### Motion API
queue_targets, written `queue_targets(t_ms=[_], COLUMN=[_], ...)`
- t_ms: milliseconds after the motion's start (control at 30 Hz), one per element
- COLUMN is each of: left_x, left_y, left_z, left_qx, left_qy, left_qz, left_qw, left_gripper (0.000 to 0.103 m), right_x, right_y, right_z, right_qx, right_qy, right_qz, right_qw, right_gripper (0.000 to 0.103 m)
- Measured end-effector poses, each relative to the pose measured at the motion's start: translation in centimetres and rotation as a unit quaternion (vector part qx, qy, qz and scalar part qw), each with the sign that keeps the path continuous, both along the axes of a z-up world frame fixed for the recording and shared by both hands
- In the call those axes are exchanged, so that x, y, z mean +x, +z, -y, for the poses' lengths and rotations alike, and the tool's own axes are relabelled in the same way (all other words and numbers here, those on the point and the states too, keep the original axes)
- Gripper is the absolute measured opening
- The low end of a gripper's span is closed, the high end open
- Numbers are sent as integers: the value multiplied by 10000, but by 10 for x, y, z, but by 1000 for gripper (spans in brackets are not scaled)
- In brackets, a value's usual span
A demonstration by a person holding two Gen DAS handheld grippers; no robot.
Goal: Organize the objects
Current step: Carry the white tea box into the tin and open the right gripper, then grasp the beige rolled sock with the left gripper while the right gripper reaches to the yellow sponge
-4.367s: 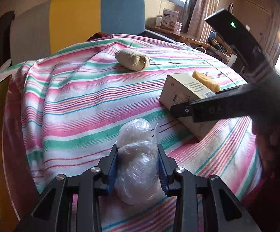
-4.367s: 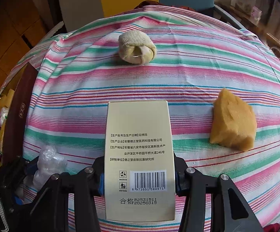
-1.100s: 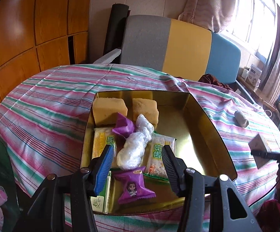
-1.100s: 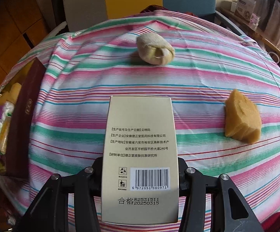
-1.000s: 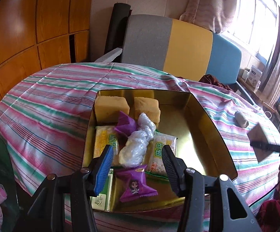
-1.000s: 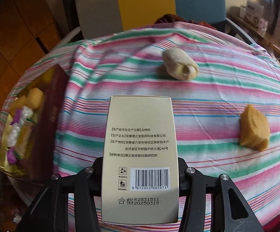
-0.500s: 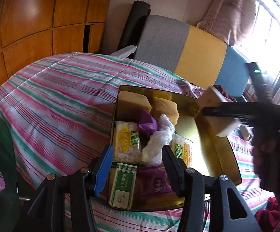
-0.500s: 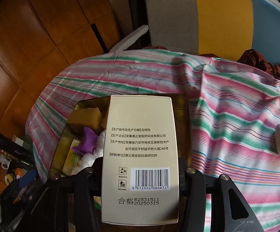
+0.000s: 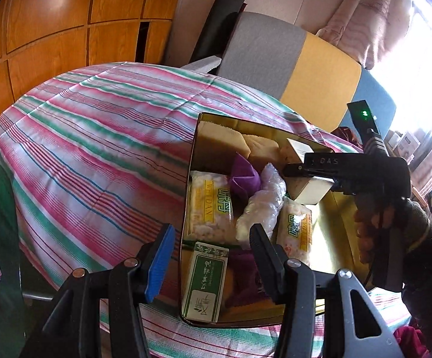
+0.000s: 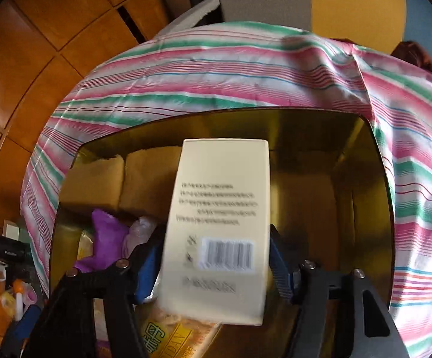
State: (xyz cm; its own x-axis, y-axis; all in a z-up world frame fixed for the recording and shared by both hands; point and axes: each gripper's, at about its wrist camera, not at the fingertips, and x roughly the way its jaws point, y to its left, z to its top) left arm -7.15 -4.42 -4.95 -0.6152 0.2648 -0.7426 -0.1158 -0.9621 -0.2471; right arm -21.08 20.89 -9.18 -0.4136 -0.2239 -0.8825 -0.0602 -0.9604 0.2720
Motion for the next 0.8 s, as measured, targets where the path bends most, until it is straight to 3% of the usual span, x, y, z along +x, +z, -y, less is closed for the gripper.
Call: queue_targets(t_ms=[467, 800], left_x=[18, 32], left_y=[24, 34], left_z=[-29, -61], left_qx=[-266, -504], left_qy=[-291, -670], left_qz=[-363, -475], left_qw=[9986, 9953], left_gripper=[53, 53], right_x=[78, 150], right_y=[54, 74], right_z=[-22, -91], right_qx=[126, 251], right_qy=[90, -338], right_qz=[-814, -1095], right_qw=[9966, 9931], right_gripper=[77, 78])
